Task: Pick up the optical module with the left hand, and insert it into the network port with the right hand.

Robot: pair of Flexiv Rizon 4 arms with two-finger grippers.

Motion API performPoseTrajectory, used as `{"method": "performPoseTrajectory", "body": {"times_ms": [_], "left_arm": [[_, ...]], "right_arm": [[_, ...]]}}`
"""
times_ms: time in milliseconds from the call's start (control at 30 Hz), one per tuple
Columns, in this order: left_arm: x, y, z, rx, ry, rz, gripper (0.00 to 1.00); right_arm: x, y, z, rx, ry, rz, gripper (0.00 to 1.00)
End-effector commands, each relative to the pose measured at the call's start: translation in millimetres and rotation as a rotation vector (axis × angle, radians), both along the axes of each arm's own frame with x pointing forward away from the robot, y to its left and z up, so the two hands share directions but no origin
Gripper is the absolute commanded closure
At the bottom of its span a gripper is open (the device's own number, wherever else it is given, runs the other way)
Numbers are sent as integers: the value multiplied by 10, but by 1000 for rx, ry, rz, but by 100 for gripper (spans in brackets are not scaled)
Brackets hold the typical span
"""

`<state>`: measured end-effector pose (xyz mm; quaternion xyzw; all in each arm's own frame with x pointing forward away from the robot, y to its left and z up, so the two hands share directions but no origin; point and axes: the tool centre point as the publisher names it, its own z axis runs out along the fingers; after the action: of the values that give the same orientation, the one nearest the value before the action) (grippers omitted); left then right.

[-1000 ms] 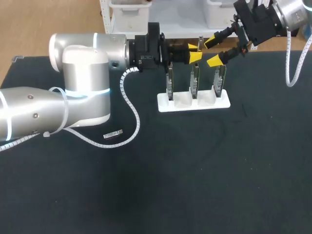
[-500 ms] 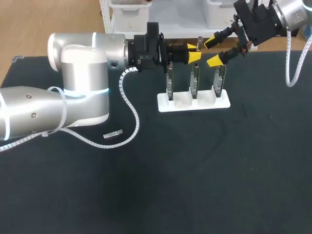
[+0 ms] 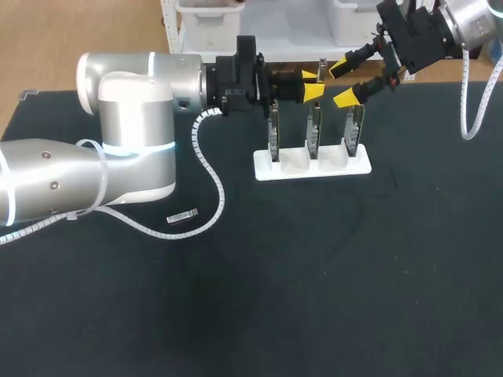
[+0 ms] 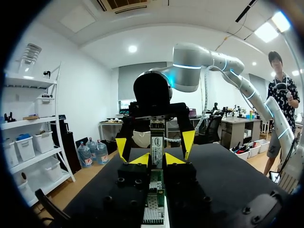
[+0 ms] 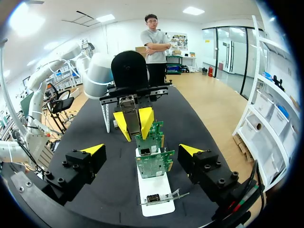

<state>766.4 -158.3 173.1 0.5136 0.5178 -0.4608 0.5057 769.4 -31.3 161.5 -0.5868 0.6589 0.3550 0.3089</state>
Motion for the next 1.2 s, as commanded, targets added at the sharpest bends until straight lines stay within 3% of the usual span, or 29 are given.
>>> {"method": "performPoseTrajectory", "body": {"times_ms": [33,733,1200], "left_arm": [[5,1,0,1,1,-1,100],[5,1,0,1,1,-1,100],[5,1,0,1,1,-1,100]], "right_arm": [[-8,3,2,-1,-8,-5,0],[56,126,399,50,-65,81,0],[64,312,481,70,-88,113,0]]}}
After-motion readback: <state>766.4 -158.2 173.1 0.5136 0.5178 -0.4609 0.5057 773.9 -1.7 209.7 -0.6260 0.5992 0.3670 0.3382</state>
